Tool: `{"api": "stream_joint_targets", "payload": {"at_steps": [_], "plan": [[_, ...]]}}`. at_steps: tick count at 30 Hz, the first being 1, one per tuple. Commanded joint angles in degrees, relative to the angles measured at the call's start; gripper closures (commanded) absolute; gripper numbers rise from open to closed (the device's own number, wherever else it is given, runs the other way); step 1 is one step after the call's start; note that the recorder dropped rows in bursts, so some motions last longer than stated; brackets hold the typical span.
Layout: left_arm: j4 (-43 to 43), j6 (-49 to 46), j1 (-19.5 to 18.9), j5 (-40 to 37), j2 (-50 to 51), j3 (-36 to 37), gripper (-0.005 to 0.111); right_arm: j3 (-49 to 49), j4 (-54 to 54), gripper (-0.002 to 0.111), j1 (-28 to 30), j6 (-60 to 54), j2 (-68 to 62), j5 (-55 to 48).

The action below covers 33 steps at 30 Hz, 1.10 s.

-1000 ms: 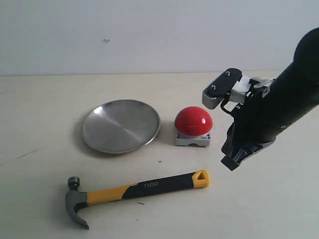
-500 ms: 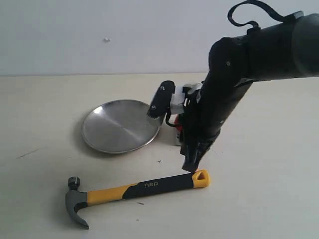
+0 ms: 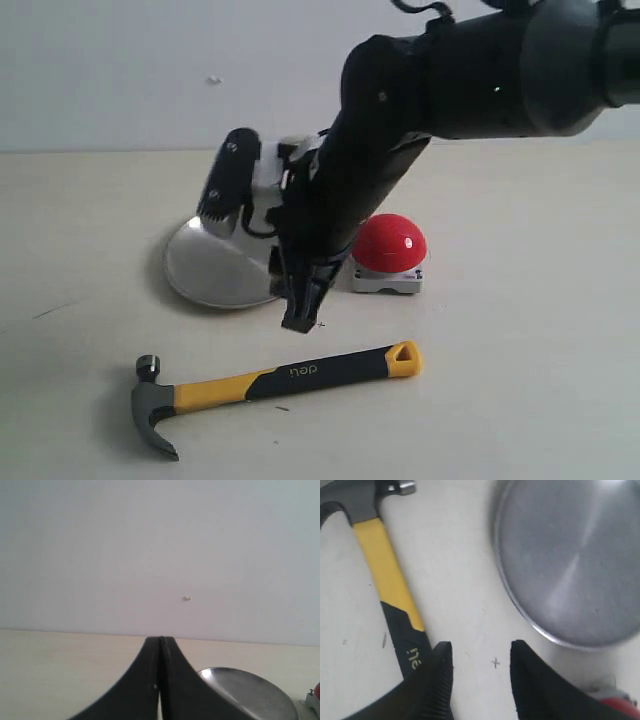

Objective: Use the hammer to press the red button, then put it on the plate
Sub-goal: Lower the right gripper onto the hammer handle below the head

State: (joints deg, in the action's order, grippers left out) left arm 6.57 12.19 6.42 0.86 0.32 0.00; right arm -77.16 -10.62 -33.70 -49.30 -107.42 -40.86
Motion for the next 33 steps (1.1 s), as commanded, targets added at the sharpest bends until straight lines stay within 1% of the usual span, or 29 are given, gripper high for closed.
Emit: {"api": "stream_joint_targets", "payload": {"at_steps": [1, 3, 6, 7, 9, 13, 14, 16, 21, 27, 33], "plan": [[0.07, 0.08, -0.21, 0.11, -0.32, 0.00, 0.107, -1.09, 0.50, 0.065, -3.62, -6.60, -2.27, 0.73], [0.07, 0.08, -0.21, 0.11, -0.32, 0.00, 0.107, -1.09, 0.11, 0.065, -4.27, -6.26, -2.72, 3.10], [0.07, 0.08, -0.21, 0.11, -0.32, 0.00, 0.107, -1.09, -6.52, 0.067, -4.27, 1.63, -2.47, 4.81], [0.07, 0.08, -0.21, 0.11, -0.32, 0.00, 0.107, -1.09, -6.38, 0.067, -4.27, 2.40, -2.34, 4.03], [0.07, 0.08, -0.21, 0.11, -0.32, 0.00, 0.107, -1.09, -4.89, 0.065, -4.42, 0.22, -2.56, 2.82], [0.07, 0.08, -0.21, 0.11, -0.32, 0.00, 0.107, -3.07, -2.06, 0.055, -4.65, 0.27, -4.31, -0.14], [0.07, 0.08, -0.21, 0.11, -0.32, 0.00, 0.107, -4.35, -1.55, 0.054, -4.65, 0.27, -5.15, -1.68], [0.07, 0.08, -0.21, 0.11, -0.32, 0.00, 0.107, -7.48, 0.52, 0.054, -4.92, 0.05, -7.26, -5.06], [0.07, 0.08, -0.21, 0.11, -0.32, 0.00, 0.107, -13.92, 0.25, 0.054, -6.01, -2.38, -11.88, -11.88], [0.07, 0.08, -0.21, 0.11, -0.32, 0.00, 0.107, -15.44, 2.59, 0.054, -9.68, -3.32, -15.55, -12.48], [0.07, 0.08, -0.21, 0.11, -0.32, 0.00, 0.107, -15.44, 3.27, 0.054, -11.59, -3.18, -18.63, -11.87]]}}
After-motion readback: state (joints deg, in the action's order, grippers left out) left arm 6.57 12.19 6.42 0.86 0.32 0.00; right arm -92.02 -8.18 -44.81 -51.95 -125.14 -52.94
